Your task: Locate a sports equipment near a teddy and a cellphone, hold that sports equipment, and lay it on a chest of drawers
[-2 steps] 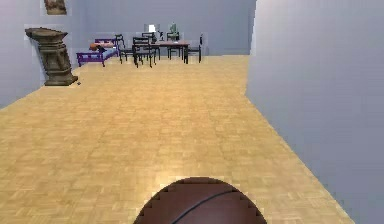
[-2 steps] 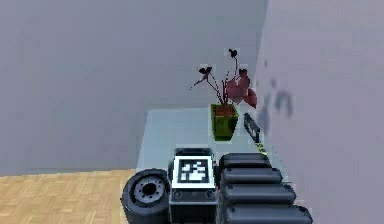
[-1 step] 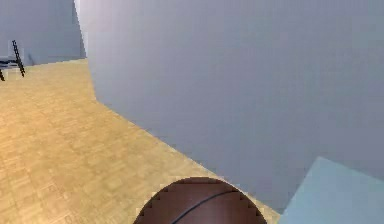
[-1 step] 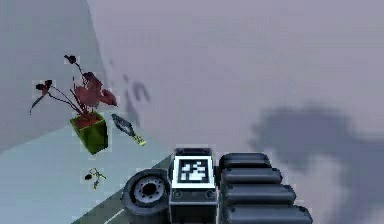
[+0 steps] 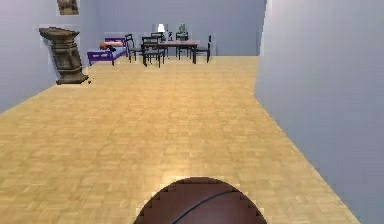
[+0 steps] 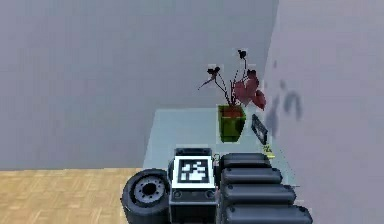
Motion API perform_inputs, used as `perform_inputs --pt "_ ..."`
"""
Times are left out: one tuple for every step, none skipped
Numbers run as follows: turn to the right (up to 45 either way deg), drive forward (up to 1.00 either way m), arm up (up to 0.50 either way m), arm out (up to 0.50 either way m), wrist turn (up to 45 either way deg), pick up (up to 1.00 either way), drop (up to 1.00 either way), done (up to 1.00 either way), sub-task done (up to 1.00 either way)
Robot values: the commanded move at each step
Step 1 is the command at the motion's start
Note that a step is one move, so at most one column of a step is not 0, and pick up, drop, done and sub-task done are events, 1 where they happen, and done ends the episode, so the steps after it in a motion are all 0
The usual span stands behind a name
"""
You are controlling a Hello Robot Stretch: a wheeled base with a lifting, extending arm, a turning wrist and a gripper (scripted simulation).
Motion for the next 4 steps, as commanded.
perform_inputs --pt "-36.0 0.0 0.0 0.0 0.0 0.0 0.0 0.0 0.0" --pt "45.0 0.0 0.0 0.0 0.0 0.0 0.0 0.0 0.0" --pt "27.0 0.0 0.0 0.0 0.0 0.0 0.0 0.0 0.0" --pt "0.0 0.0 0.0 0.48 0.0 0.0 0.0 0.0 0.0"
